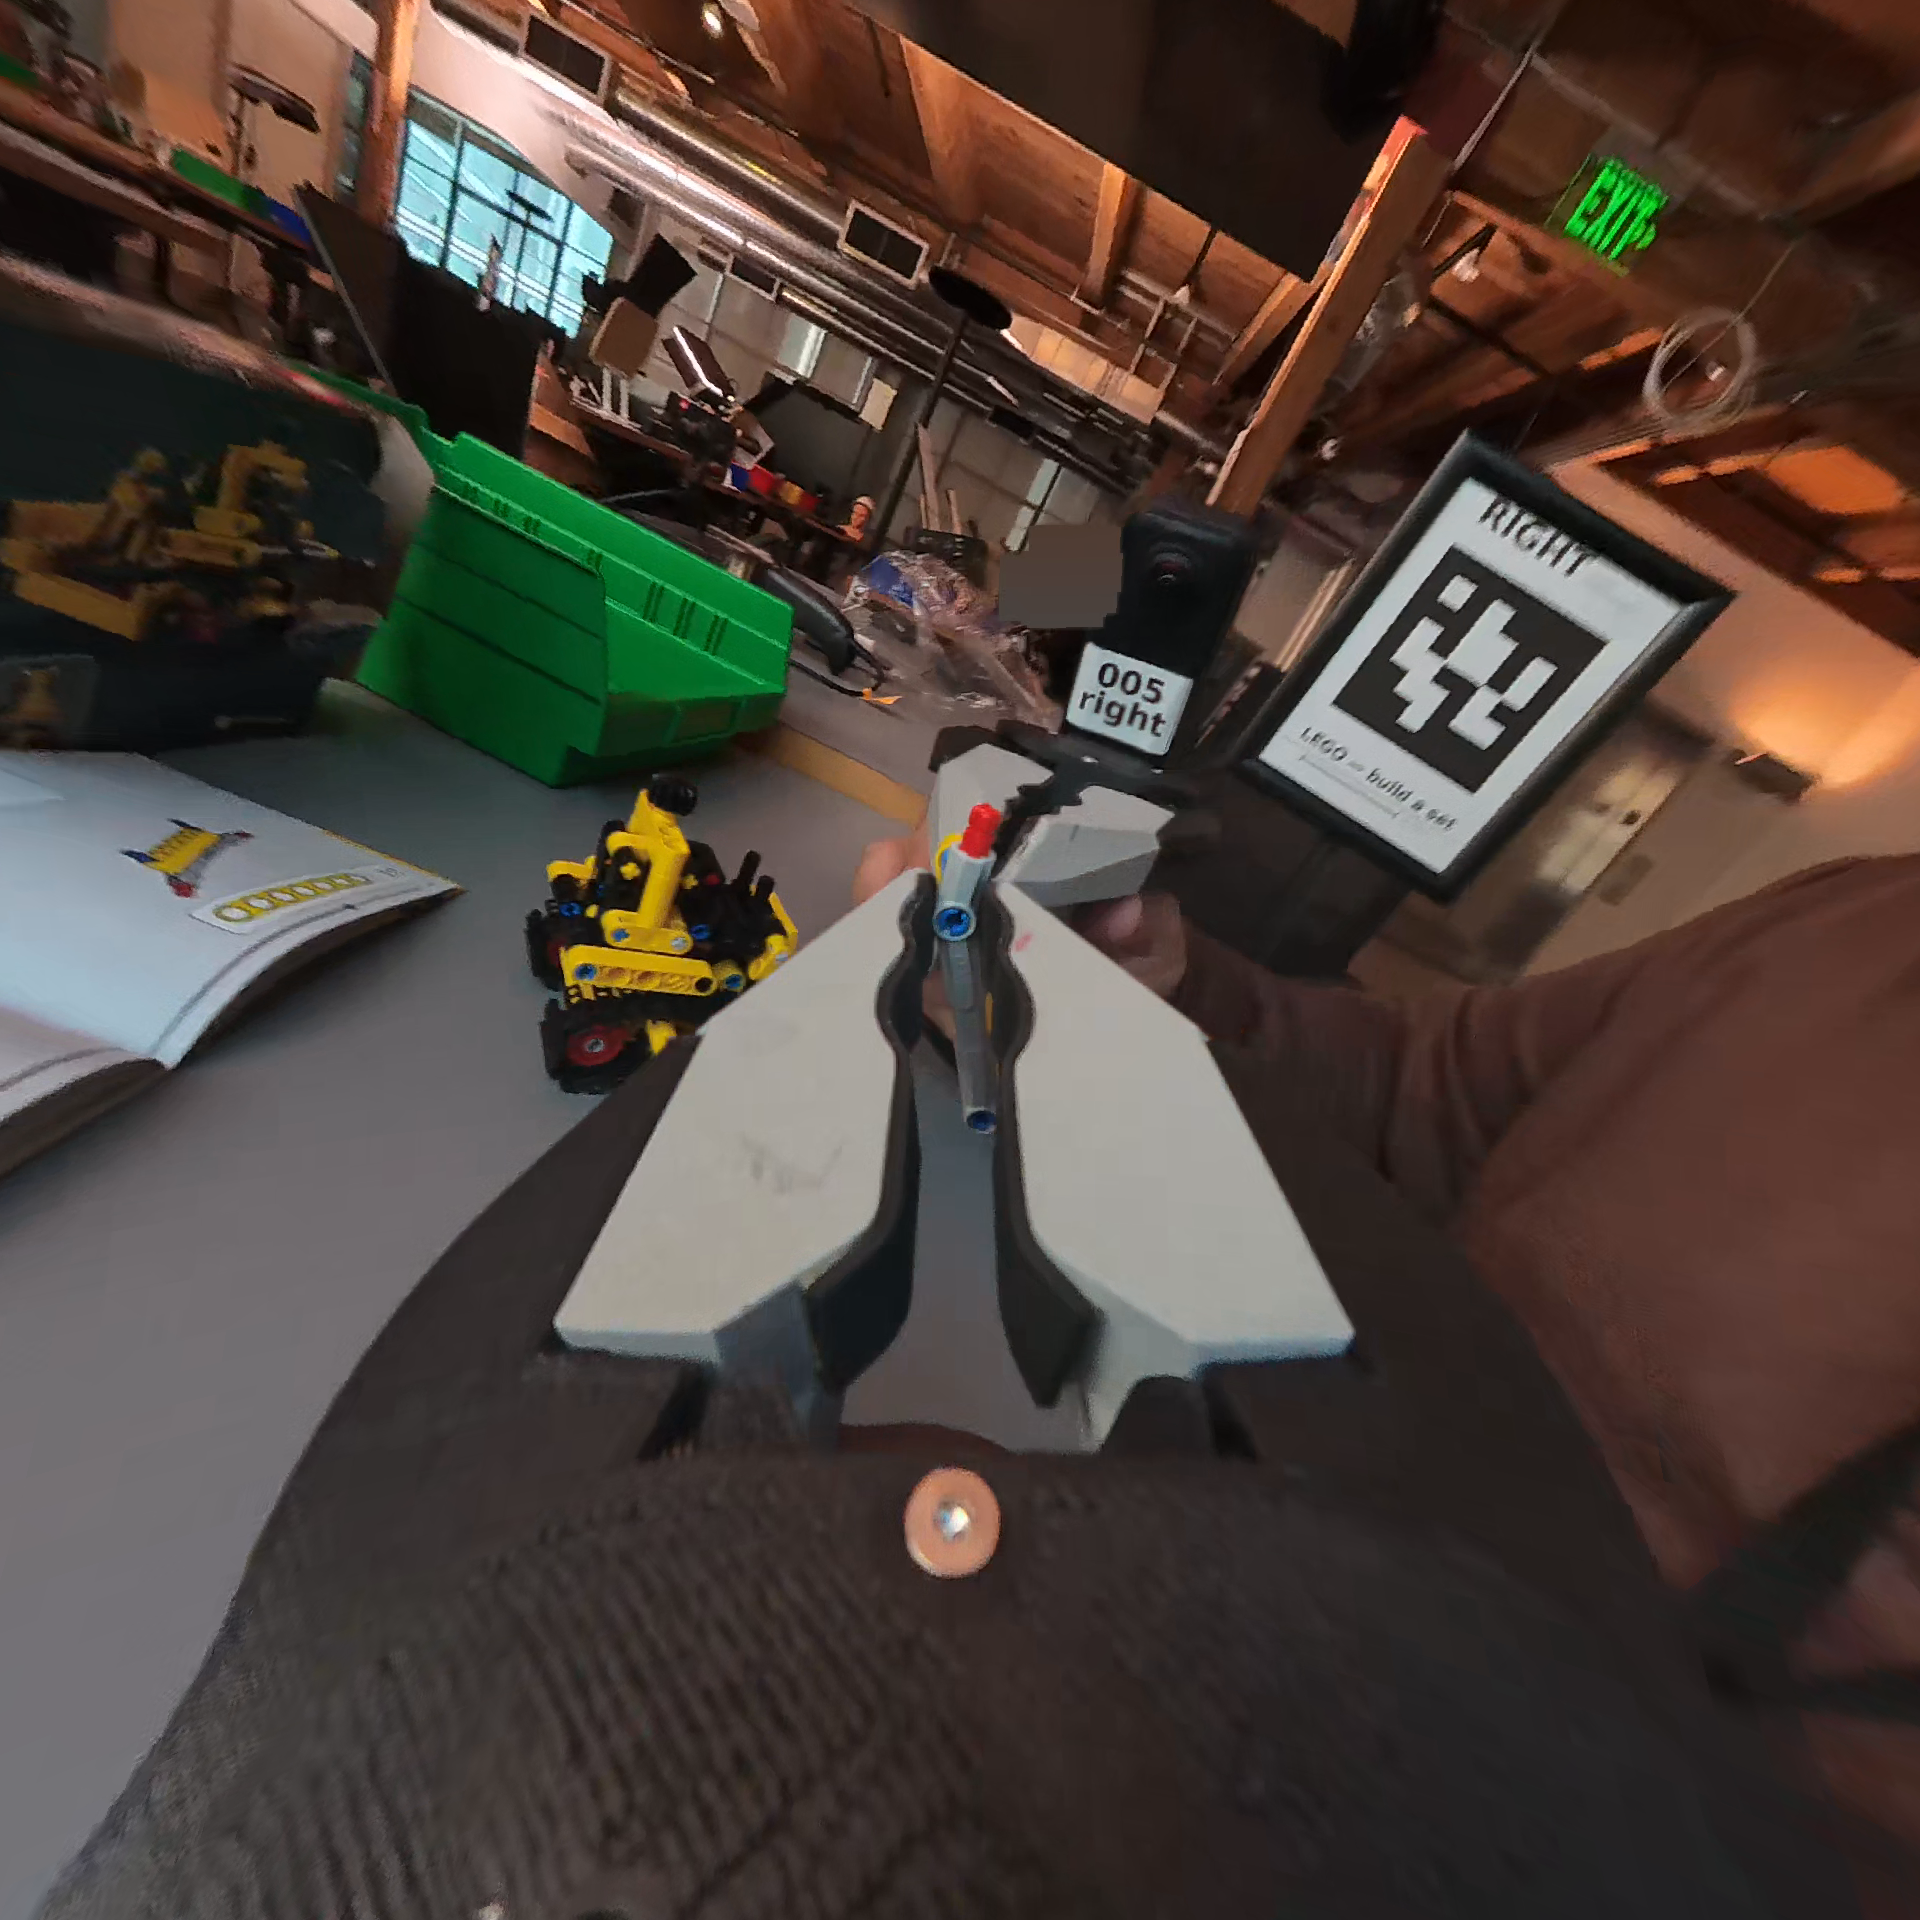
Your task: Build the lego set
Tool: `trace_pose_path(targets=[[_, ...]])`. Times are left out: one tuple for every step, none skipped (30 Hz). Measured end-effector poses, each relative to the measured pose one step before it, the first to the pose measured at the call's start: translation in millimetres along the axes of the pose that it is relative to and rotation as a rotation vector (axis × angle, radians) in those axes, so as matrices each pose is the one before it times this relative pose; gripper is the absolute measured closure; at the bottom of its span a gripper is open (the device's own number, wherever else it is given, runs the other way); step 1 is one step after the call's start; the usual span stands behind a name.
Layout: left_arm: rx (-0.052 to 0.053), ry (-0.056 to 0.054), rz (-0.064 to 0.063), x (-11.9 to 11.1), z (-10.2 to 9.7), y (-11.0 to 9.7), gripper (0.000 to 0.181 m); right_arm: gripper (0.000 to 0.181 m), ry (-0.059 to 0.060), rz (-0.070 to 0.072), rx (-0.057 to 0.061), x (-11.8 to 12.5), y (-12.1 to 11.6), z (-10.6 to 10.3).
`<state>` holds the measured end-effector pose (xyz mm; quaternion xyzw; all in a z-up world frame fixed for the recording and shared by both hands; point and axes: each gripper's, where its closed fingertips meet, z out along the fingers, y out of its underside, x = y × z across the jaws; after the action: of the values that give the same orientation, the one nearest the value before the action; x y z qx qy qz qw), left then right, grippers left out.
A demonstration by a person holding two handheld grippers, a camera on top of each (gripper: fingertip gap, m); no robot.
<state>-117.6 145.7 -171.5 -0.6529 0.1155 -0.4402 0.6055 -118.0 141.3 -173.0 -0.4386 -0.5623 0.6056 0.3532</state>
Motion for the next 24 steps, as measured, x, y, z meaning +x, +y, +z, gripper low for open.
trace_pose_path(targets=[[-0.0091,-0.0171,0.0489,0.35,-0.81,0.21,0.177,0.176,-0.0234,-0.0123,-0.0028,-2.65,1.13,0.57],[-0.0128,-0.0076,0.0394,0.83,-1.11,1.52,0.176,0.176,-0.0135,-0.0147,-0.0075,-1.53,1.52,0.55],[-0.0105,-0.0025,0.0201,1.23,-1.41,1.35,0.176,0.178,-0.0052,-0.0257,-0.0134,-0.44,2.49,0.87],[0.0066,0.0085,0.0135,2.82,-1.67,-0.71,0.176,0.175,-0.0069,-0.0276,0.0008,-0.95,0.50,1.07],[0.0088,0.0142,0.0149,3.89,-1.23,-0.81,0.176,0.159,0.0254,-0.0178,-0.0028,4.09,0.44,1.07],[-0.0020,-0.0014,0.0144,1.39,-0.65,0.32,0.176,0.151,0.0134,-0.0102,-0.0117,2.72,0.29,-0.22],[-0.0005,0.0069,0.0155,2.64,-0.39,0.06,0.176,0.154,-0.0258,-0.0010,-0.0094,-3.19,-0.90,-0.66],[0.0015,-0.0010,0.0165,1.62,-0.03,-0.11,0.176,0.164,-0.0403,0.0003,-0.0070,-5.84,-0.64,-0.31],[-0.0046,-0.0103,0.0147,0.16,0.38,0.59,0.176,0.175,-0.0322,-0.0070,-0.0092,-5.19,0.53,0.71],[-0.0011,-0.0106,0.0161,-0.55,-0.33,-0.19,0.176,0.178,-0.0042,-0.0067,-0.0033,-1.16,0.40,1.00],[-0.0022,-0.0050,0.0165,-0.28,-0.64,-0.19,0.176,0.178,0.0041,-0.0050,0.0075,0.36,-0.54,0.53],[-0.0064,-0.0010,0.0087,0.01,-0.61,0.43,0.176,0.178,-0.0017,0.0078,0.0106,-0.42,-0.59,0.61],[-0.0101,-0.0080,0.0029,-0.75,-0.61,1.13,0.176,0.175,-0.0029,0.0118,0.0069,-0.43,0.31,0.71],[-0.0040,-0.0137,0.0029,-1.31,-0.49,0.51,0.176,0.170,-0.0075,0.0129,0.0018,-0.89,1.04,1.23],[0.0059,0.0064,0.0088,1.92,-0.23,-0.73,0.176,0.165,-0.0166,0.0178,0.0082,-2.02,-0.40,1.47],[0.0007,0.0114,0.0063,2.70,0.60,0.16,0.176,0.165,-0.0220,0.0171,0.0088,-2.47,-0.73,1.66],[-0.0065,0.0020,0.0057,1.30,1.26,1.01,0.176,0.171,-0.0078,0.0062,0.0052,-0.08,-0.49,1.38],[0.0099,-0.0048,0.0070,0.05,0.35,-1.29,0.176,0.175,0.0080,-0.0144,-0.0100,2.09,1.15,0.58],[-0.0058,0.0100,0.0066,1.57,0.05,0.45,0.176,0.176,-0.0094,-0.0244,-0.0144,-1.38,0.12,-0.56],[-0.0252,0.0133,0.0152,2.01,-1.12,2.04,0.175,0.177,-0.0049,-0.0351,-0.0203,-1.87,1.14,-0.72],[-0.0505,-0.0023,0.0117,-0.72,-3.29,4.01,0.174,0.177,0.0219,-0.0515,-0.0165,0.98,2.07,-0.63],[-0.0423,-0.0018,-0.0002,-1.67,-6.20,2.29,0.172,0.177,0.0329,-0.0486,-0.0186,2.06,2.62,-0.90],[-0.0359,0.0141,-0.0179,0.01,-7.87,1.15,0.170,0.177,0.0250,-0.0367,-0.0232,1.26,3.16,-0.52],[-0.0368,0.0059,-0.0291,-0.27,-6.51,0.95,0.167,0.177,0.0139,-0.0290,-0.0231,0.11,3.14,0.04]])
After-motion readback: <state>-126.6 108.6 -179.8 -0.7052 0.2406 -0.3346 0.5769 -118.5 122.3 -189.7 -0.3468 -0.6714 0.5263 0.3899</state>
